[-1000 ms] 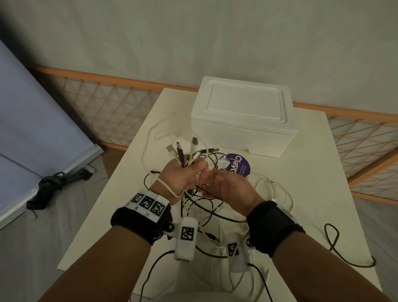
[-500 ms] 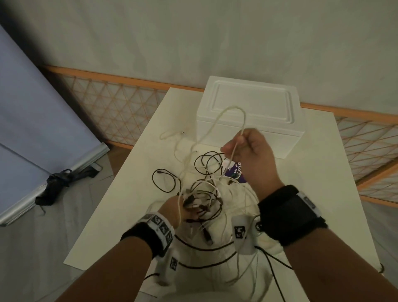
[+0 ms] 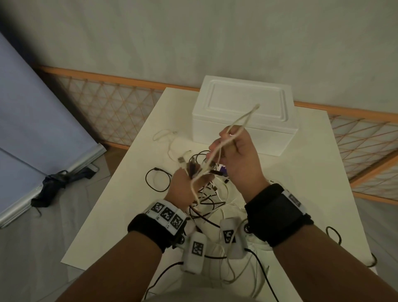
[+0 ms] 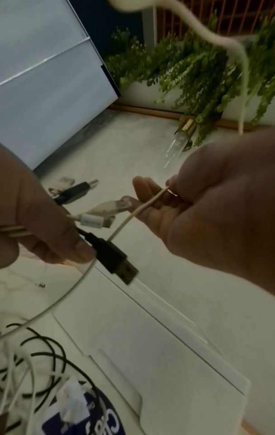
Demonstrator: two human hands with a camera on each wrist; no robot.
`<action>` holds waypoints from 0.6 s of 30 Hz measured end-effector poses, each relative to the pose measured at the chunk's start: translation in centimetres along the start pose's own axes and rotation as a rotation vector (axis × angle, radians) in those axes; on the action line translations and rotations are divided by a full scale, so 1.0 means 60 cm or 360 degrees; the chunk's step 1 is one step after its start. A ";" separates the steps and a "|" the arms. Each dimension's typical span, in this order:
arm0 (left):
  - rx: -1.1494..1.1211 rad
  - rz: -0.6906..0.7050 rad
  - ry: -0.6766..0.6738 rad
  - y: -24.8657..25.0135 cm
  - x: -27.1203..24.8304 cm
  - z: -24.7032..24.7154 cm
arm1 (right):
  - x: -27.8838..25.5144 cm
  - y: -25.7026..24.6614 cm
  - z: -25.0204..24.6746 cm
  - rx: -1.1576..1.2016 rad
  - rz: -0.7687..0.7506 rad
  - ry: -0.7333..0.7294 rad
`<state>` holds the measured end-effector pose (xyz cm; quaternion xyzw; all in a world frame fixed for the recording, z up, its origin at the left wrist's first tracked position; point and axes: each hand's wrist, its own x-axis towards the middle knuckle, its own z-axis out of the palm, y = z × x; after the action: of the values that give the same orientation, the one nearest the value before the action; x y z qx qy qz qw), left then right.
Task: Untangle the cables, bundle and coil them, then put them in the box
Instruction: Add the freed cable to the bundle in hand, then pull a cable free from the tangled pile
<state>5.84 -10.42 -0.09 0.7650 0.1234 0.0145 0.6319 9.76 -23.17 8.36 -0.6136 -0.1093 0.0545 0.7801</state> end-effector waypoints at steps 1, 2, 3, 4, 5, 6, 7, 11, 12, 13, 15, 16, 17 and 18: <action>-0.0045 0.0004 0.0038 -0.005 0.006 -0.007 | 0.001 -0.004 -0.001 0.0071 0.0006 -0.0005; -0.0080 0.0009 0.0006 -0.002 0.007 -0.011 | -0.001 -0.007 -0.001 0.0104 0.0002 -0.0017; -0.0060 -0.0004 -0.0090 -0.005 0.010 -0.014 | -0.003 -0.009 -0.001 0.0088 -0.0020 -0.0034; -0.0033 -0.0017 -0.0215 -0.007 0.010 -0.016 | -0.005 -0.009 0.000 0.0052 -0.0045 -0.0057; 0.0011 -0.0038 -0.0314 -0.007 0.007 -0.015 | -0.007 -0.010 0.003 0.0030 -0.0074 -0.0083; 0.0042 -0.0057 -0.0361 -0.007 0.002 -0.014 | -0.009 -0.010 0.005 0.0006 -0.0099 -0.0103; 0.0068 -0.0065 -0.0329 -0.005 0.000 -0.013 | -0.008 -0.007 0.005 -0.0029 -0.0143 -0.0109; -0.0220 -0.0101 0.0007 0.017 -0.007 -0.019 | -0.002 0.031 -0.021 -0.0279 -0.0143 -0.0020; -0.0373 -0.0132 0.0075 0.023 -0.008 -0.022 | 0.000 0.045 -0.028 -0.0314 0.0019 -0.0001; -0.0483 -0.0150 0.0128 0.024 -0.006 -0.026 | 0.004 0.060 -0.030 -0.0319 0.0238 0.0001; -0.0569 -0.0149 0.0180 0.026 -0.005 -0.033 | 0.008 0.086 -0.029 -0.0213 0.0696 -0.0110; -0.0590 -0.0148 0.0187 0.029 -0.006 -0.034 | 0.007 0.100 -0.028 -0.0174 0.0830 -0.0207; -0.0629 -0.0148 0.0195 0.029 -0.005 -0.034 | 0.003 0.113 -0.028 -0.0240 0.0829 -0.0348; -0.0679 -0.0151 0.0196 0.033 -0.006 -0.032 | -0.006 0.118 -0.025 -0.0400 0.0756 -0.0503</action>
<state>5.49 -9.01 2.28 0.6051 0.1917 0.0571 0.7706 10.10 -23.00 1.15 -0.6976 -0.0886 0.3161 0.6369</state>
